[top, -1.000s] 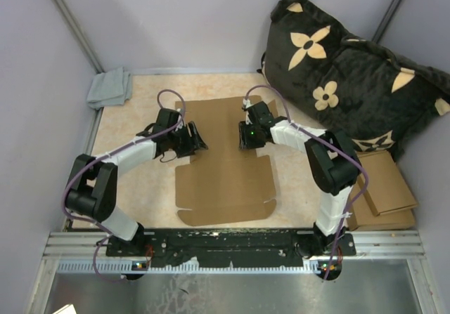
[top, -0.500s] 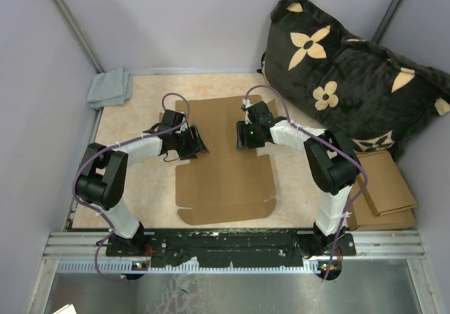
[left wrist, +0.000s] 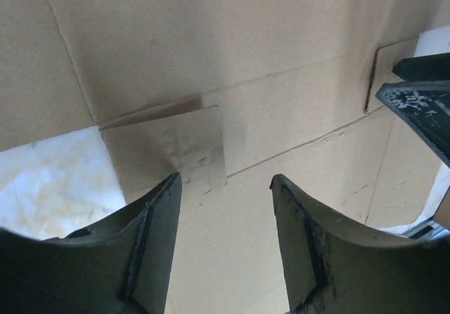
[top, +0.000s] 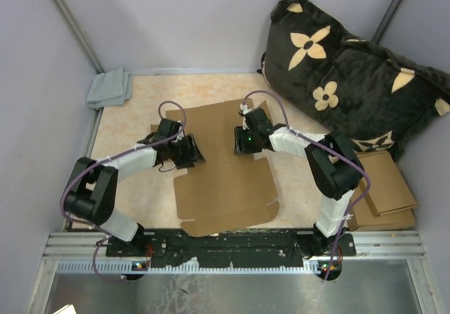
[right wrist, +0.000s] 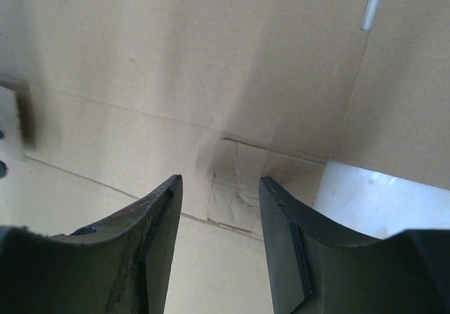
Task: Fold the paper box
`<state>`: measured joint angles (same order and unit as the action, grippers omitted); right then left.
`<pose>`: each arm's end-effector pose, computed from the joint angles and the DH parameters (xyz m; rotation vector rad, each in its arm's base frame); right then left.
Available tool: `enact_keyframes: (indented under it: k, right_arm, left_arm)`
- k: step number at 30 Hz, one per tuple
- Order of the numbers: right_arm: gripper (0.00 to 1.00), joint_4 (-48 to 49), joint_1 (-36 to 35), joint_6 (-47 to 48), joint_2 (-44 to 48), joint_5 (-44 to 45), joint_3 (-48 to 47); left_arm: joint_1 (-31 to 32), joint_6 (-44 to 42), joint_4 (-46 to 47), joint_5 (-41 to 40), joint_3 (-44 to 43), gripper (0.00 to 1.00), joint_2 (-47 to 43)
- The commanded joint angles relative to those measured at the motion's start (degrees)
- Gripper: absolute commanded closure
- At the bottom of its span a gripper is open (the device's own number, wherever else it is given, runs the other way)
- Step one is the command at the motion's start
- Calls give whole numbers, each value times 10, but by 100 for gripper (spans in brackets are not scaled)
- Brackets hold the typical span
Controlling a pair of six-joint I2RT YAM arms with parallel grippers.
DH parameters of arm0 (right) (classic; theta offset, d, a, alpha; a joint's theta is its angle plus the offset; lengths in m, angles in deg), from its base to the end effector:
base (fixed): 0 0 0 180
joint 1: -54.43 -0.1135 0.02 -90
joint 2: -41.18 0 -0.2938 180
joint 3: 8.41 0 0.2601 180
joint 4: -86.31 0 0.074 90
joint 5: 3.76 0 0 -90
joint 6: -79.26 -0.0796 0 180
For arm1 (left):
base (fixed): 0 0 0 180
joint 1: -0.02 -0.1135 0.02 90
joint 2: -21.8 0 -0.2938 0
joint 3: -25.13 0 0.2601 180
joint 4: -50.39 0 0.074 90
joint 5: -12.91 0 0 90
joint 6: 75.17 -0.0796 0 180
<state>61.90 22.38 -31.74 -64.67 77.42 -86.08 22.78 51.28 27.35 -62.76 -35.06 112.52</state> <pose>0.3514 0.2344 0.1520 -0.3138 2.5481 0.5652 0.3036 -0.1487 0.1536 -0.2046 2.6132 -0.7120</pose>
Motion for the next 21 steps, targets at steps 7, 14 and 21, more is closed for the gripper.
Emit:
enact_keyframes:
  k: [7,14,21]
  right_arm:
    - [33,-166,-15,10,98,122,-68]
    - [23,-186,87,27,-23,97,-289]
    - [23,-248,129,61,-219,68,-517]
  left_arm:
    - [6,-39,-77,-132,-56,28,-111]
    - [-47,-53,-107,-210,-218,24,27]
    - [-121,-46,-139,-176,-351,25,182]
